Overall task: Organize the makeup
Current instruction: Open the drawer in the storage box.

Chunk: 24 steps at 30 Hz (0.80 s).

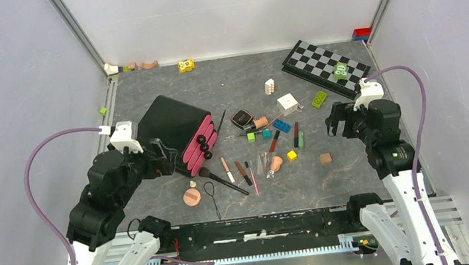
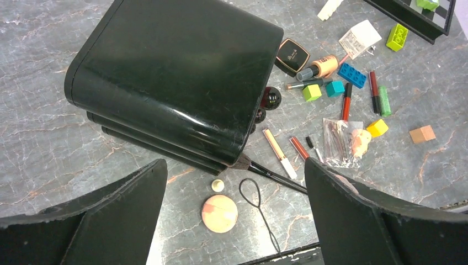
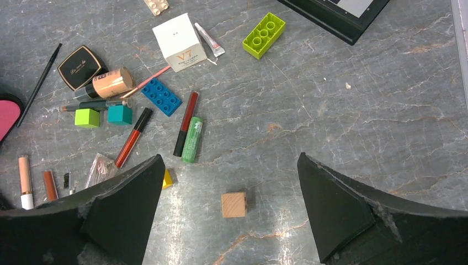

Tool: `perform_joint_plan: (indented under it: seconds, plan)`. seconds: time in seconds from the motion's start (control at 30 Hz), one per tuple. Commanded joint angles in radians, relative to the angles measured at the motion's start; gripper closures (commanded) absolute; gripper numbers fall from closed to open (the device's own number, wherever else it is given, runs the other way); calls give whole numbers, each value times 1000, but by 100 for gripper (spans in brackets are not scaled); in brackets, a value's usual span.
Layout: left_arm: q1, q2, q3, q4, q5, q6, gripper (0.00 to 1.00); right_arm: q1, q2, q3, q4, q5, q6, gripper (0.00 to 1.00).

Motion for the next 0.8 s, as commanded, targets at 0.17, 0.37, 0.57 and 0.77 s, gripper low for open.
perform_joint_plan:
  seconds: [0.17, 0.37, 0.57, 0.77]
  plan:
    - [5, -73, 0, 81, -66, -61, 0, 2, 1, 23, 1, -5, 27, 3]
    - [5, -90, -34, 83, -68, -60, 0, 2, -45, -53, 50, -36, 96, 2]
    - [5, -105, -90, 118, -9, -65, 0, 2, -34, -128, 143, -204, 166, 3]
    - [5, -40, -61, 83, -28, -78, 0, 22, -34, -265, 325, -304, 344, 3]
